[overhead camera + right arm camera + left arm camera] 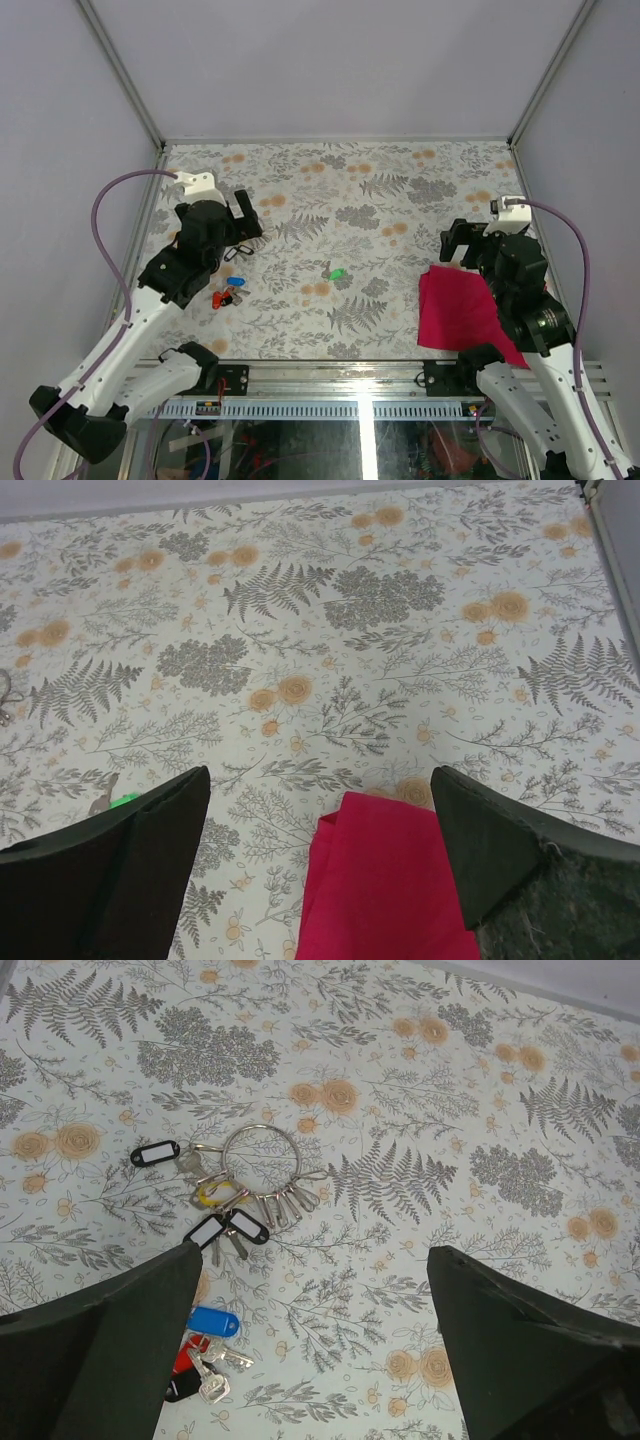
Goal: Put the keys on the keyring
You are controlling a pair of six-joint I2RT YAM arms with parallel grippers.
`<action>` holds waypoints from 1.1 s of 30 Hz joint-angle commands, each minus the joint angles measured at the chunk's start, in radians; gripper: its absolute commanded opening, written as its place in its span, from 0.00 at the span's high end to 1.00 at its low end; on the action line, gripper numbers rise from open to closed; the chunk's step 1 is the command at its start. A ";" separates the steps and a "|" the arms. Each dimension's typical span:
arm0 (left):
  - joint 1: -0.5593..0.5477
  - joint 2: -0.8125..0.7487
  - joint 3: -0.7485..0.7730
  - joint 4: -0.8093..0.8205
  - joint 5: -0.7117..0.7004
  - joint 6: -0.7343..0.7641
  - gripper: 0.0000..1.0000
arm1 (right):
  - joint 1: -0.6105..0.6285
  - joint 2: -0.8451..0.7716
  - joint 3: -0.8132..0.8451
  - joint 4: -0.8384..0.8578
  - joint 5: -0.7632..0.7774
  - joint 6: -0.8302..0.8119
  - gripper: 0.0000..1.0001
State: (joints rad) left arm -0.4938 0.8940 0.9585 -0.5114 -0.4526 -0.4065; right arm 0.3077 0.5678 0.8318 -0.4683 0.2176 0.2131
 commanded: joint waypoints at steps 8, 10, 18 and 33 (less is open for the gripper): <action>-0.015 0.057 0.061 -0.017 -0.018 -0.033 0.00 | -0.031 0.036 0.078 -0.008 -0.101 0.046 0.01; -0.016 0.083 0.079 -0.034 -0.022 -0.036 0.00 | -0.032 0.052 0.083 -0.016 -0.103 0.055 0.01; 0.067 0.263 0.153 -0.075 0.106 -0.024 0.00 | -0.035 0.162 0.091 -0.073 -0.172 0.112 0.01; 0.193 0.653 0.251 -0.077 0.284 0.051 0.00 | -0.035 0.242 0.032 -0.140 -0.331 0.139 0.00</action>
State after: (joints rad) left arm -0.3061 1.4624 1.1301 -0.6041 -0.2089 -0.3992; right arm 0.2783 0.8040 0.8738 -0.5991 -0.0437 0.3519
